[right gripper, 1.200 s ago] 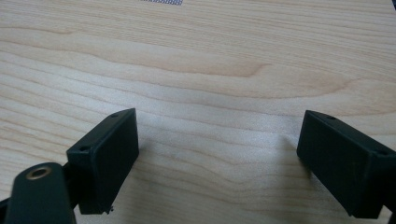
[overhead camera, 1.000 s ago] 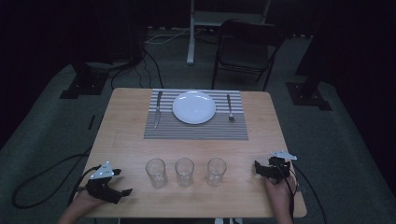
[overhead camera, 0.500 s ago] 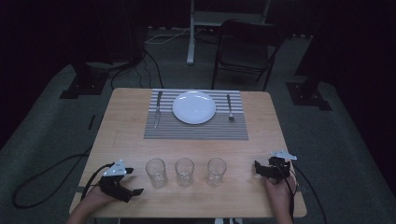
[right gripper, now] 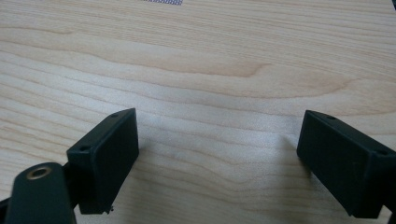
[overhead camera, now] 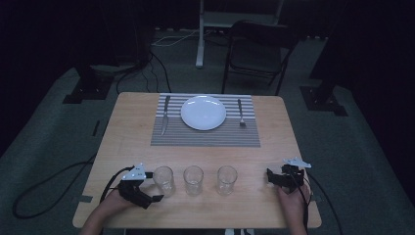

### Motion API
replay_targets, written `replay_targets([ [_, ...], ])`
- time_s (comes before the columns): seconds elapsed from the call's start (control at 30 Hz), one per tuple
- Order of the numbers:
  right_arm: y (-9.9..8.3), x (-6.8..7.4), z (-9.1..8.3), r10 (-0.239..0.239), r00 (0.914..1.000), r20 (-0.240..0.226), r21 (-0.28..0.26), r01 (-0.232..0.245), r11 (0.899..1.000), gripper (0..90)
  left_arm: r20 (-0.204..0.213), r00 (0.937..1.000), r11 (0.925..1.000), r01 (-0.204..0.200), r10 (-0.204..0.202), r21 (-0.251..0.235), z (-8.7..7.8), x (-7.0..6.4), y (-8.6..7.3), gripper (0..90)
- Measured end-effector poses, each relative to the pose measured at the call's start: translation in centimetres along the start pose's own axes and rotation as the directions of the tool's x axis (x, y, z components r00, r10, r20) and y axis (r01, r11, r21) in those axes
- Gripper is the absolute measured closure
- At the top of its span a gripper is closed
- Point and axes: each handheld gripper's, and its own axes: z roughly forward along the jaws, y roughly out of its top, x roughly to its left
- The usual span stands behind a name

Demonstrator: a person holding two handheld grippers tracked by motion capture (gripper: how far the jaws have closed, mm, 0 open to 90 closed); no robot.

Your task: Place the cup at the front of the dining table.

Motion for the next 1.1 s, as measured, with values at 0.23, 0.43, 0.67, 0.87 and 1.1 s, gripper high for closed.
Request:
replay_targets([
  [0.23,0.0,0.0,0.0,0.000,1.0000,0.000,0.000,0.000,1.000,12.6,0.008,0.9998,0.9992,-0.015,0.015,-0.037,0.3,-0.1,0.7,5.2],
  [0.43,0.0,0.0,0.0,0.000,1.0000,0.000,0.000,0.000,1.000,12.6,0.002,0.9997,0.9968,-0.023,0.023,-0.077,0.2,-0.3,1.0,6.9],
  [0.67,0.0,0.0,0.0,0.000,1.0000,0.001,0.000,0.000,1.000,12.7,0.002,0.9997,0.9944,-0.025,0.026,-0.103,0.7,-0.5,1.6,8.5],
  [0.87,0.0,0.0,0.0,0.000,1.0000,0.001,0.000,0.000,1.000,12.7,0.009,0.9995,0.9930,-0.030,0.031,-0.114,0.9,-0.6,2.0,14.4],
  [1.1,0.0,0.0,0.0,0.000,1.0000,0.001,0.000,0.000,1.000,12.7,-0.016,0.9989,0.9916,-0.046,0.044,-0.121,1.0,-0.8,2.1,26.7],
])
